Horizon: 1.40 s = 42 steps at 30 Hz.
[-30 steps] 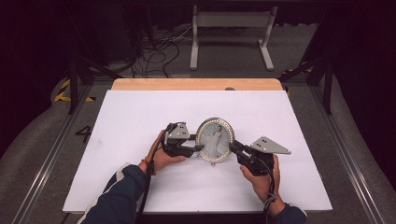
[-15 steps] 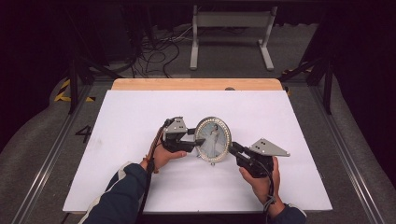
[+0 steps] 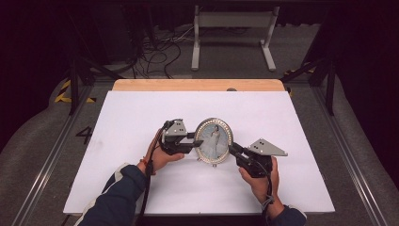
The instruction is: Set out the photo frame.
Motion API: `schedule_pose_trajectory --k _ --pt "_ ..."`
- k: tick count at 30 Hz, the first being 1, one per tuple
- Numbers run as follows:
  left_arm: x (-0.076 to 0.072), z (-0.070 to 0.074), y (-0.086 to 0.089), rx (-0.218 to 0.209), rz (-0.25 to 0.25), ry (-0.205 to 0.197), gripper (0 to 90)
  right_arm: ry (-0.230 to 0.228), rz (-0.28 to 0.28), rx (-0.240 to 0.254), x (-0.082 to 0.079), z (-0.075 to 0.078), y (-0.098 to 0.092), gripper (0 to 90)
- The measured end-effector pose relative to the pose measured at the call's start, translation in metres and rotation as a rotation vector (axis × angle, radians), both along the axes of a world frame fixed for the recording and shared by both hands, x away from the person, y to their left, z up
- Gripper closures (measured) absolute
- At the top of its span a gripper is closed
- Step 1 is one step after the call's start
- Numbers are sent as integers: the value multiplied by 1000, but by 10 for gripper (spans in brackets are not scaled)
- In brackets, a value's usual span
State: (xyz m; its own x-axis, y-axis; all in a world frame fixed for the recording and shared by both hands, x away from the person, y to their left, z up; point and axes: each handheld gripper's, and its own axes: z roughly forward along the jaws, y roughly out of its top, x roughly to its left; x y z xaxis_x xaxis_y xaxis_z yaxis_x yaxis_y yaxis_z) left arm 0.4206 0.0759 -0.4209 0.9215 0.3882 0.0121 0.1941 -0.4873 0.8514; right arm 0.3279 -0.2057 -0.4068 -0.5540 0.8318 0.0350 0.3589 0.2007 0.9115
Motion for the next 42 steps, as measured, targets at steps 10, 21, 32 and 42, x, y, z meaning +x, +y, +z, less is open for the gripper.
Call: schedule_pose_trajectory --k 10,21,32,42 --pt "-9 2 4 34 11 10 649 2 6 -13 8 0 1 783" --pt "-14 -1 6 38 14 6 611 -4 10 -26 11 1 3 778" --pt "-16 0 17 -22 24 3 660 6 28 -37 2 -6 5 731" --pt "-18 -1 18 -35 9 33 722 21 12 -19 6 -9 6 764"
